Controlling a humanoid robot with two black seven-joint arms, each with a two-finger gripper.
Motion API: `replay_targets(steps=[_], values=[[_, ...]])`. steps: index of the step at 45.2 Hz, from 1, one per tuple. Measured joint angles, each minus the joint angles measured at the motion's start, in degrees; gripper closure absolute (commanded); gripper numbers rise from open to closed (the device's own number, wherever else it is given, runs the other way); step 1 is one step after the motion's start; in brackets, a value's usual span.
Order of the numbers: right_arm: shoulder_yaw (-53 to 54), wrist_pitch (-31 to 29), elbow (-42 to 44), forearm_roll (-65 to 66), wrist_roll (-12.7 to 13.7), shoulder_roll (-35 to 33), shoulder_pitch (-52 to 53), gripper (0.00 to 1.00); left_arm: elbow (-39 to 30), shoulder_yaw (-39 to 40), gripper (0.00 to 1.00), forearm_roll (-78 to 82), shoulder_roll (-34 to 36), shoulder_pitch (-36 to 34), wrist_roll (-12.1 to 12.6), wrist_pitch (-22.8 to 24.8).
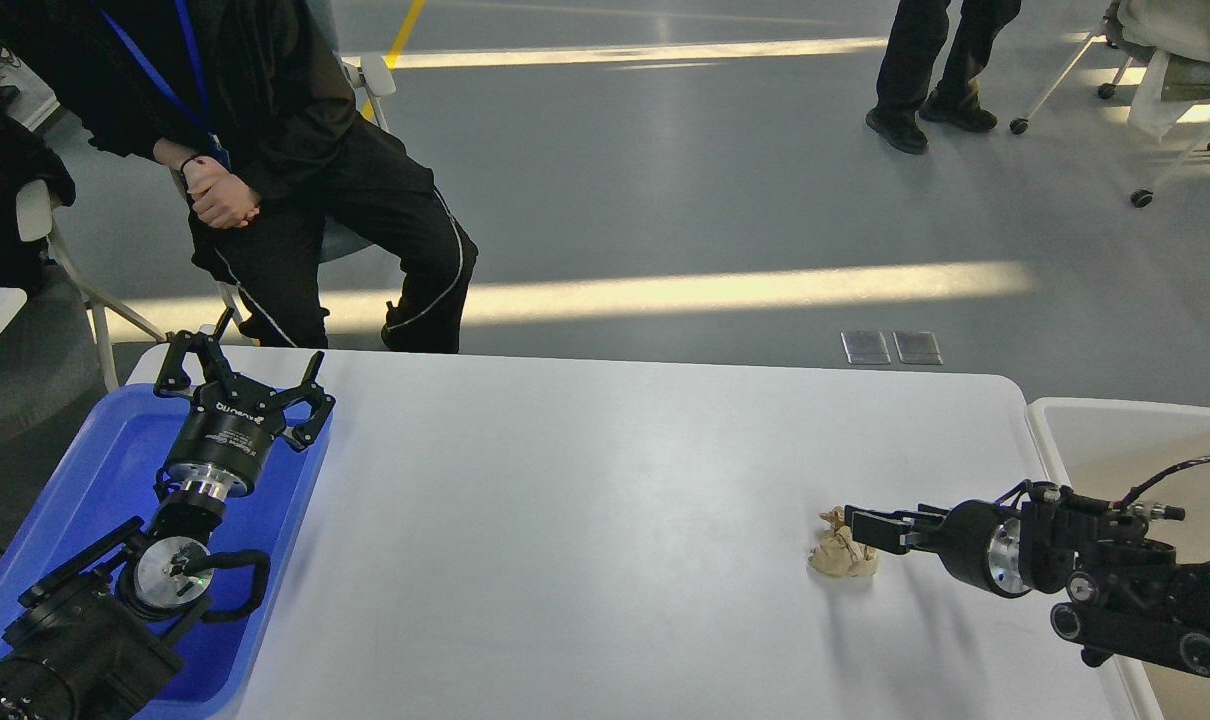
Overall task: Tidy desktop
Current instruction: 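Close the right gripper around the crumpled paper ball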
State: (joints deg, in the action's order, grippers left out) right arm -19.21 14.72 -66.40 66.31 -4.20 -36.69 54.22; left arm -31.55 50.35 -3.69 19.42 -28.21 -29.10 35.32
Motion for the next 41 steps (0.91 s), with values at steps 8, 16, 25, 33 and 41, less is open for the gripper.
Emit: replay_targets(steps=[8,16,25,33,41], values=[[0.0,1.1,1.4,3.0,0.2,1.7,-0.6,0.0,0.0,0.0,0.0,0.0,0.0,0.0,0.0,0.0],[0.0,3.0,3.8,4.3,0.3,3.9,-1.1,0.0,0.0,0.0,0.0,0.0,0.0,0.0,0.0,0.0],[-0.1,4.3,6.1,4.8,0.3,5.8,-2.7,0.0,0.0,0.0,0.0,0.0,0.0,0.0,0.0,0.0],[-0.1,5.5,7.4,5.0,0.3,6.6,-4.4,0.0,0.0,0.0,0.0,0.0,0.0,0.0,0.0,0.0],[-0.1,7.1,8.9,5.0,0.3,7.1,-5.8,0.0,0.0,0.0,0.0,0.0,0.0,0.0,0.0,0.0]])
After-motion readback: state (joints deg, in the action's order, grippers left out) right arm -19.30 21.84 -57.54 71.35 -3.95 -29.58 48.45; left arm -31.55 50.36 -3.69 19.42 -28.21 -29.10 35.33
